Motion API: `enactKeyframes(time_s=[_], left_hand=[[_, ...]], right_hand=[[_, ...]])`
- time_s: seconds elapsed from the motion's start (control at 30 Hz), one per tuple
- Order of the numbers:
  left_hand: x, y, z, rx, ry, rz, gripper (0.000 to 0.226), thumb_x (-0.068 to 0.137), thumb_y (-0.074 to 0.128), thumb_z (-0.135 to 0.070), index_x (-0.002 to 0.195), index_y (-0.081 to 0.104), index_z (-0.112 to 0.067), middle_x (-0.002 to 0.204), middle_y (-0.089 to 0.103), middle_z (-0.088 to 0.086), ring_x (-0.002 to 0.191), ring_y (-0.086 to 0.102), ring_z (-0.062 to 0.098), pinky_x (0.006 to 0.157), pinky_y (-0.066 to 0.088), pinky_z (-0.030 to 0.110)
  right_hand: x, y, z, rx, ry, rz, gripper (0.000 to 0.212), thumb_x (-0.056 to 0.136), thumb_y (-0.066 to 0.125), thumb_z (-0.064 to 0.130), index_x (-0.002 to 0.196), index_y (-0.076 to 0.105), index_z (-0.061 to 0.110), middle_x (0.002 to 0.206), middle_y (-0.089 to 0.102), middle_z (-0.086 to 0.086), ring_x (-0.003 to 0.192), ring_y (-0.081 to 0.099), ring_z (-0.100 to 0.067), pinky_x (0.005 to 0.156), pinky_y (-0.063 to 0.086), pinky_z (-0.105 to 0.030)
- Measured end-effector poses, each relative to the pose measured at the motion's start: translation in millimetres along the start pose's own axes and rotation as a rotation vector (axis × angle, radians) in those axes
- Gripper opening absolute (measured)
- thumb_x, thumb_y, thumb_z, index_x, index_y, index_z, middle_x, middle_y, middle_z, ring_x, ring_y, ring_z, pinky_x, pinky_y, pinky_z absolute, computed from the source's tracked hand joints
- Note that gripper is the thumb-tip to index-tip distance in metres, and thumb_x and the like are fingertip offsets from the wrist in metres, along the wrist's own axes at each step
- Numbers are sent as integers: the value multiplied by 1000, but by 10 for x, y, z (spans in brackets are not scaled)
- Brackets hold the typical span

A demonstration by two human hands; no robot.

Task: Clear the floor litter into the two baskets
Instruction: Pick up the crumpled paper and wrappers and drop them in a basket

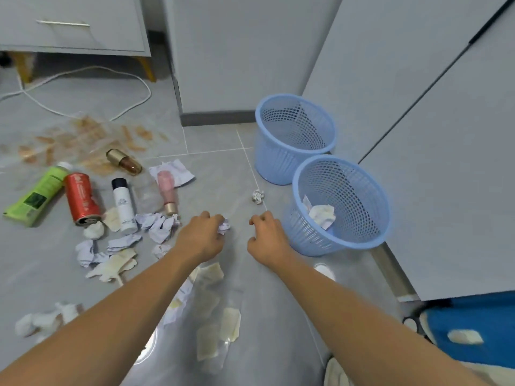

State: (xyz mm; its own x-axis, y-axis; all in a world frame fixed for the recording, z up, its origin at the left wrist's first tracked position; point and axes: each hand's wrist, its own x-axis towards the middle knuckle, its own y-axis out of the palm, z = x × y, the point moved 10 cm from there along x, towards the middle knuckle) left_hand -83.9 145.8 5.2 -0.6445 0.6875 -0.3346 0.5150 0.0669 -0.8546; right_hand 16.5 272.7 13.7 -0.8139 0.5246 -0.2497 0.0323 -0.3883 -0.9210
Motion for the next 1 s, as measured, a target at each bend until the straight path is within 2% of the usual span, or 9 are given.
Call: enactKeyframes(time_s=[0.13,0.3,0.37,0.43,0.5,0.6,0.7,0.8,1.0], left_hand=[[352,426,-29,-7,9,-35,51,99,50,-29,149,44,-31,147,39,8,129,44,32,96,50,47],[592,749,43,140,90,-102,33,90,57,-14,122,59,-21,127,44,6,112,45,31,76,55,46],[593,794,85,147,114,-117,25,88,59,-8,111,61,-17,118,44,6,106,47,30,69,54,46],[563,742,122,102,101,-137,16,90,60,-12,104,62,-18,110,45,4,102,50,29,65,54,45],[496,610,132,15,91,-174,15,93,61,-19,107,66,-19,107,51,4,101,54,30,67,53,43],[330,236,14,-64,148,-243,27,92,63,-24,119,63,-22,106,56,3,100,59,30,72,52,41],[121,-303,-238,-147,262,-305,35,95,63,-31,127,52,-29,108,59,-4,99,60,20,76,54,40],[-61,-885,-566,-223,381,-343,40,93,70,-34,129,53,-29,114,62,-13,90,56,7,76,49,30],[-140,-1600,-1420,-314,520,-383,30,84,80,-31,109,64,-24,101,66,-13,89,60,11,77,52,32]], right_hand=[[499,202,-174,-33,-19,-26,52,82,58,11,133,50,17,145,35,-14,121,44,-41,101,44,-49],[1120,286,-286,-77,-23,-59,70,85,56,6,150,36,25,162,14,-14,140,22,-42,118,30,-49],[1266,337,-324,-94,-32,-43,64,87,52,2,147,40,23,155,25,-16,134,30,-43,113,35,-49],[1283,349,-328,-111,-67,-64,48,87,51,-2,132,52,16,136,40,-16,121,41,-40,101,44,-47],[1196,379,-278,-110,-105,-59,35,88,50,-5,119,57,12,125,45,-16,114,45,-38,93,47,-47],[950,341,-94,-86,-171,-54,22,95,55,5,115,59,13,119,48,-15,109,49,-37,90,49,-49],[630,-15,163,23,-246,-146,22,98,59,17,120,61,15,115,54,-13,105,53,-34,86,51,-48],[296,-655,350,135,-264,-276,29,97,63,18,126,60,15,116,57,-11,106,56,-33,86,49,-44],[-242,-1938,114,128,-190,-529,31,92,68,20,122,60,14,113,59,-6,106,57,-29,84,46,-42]])
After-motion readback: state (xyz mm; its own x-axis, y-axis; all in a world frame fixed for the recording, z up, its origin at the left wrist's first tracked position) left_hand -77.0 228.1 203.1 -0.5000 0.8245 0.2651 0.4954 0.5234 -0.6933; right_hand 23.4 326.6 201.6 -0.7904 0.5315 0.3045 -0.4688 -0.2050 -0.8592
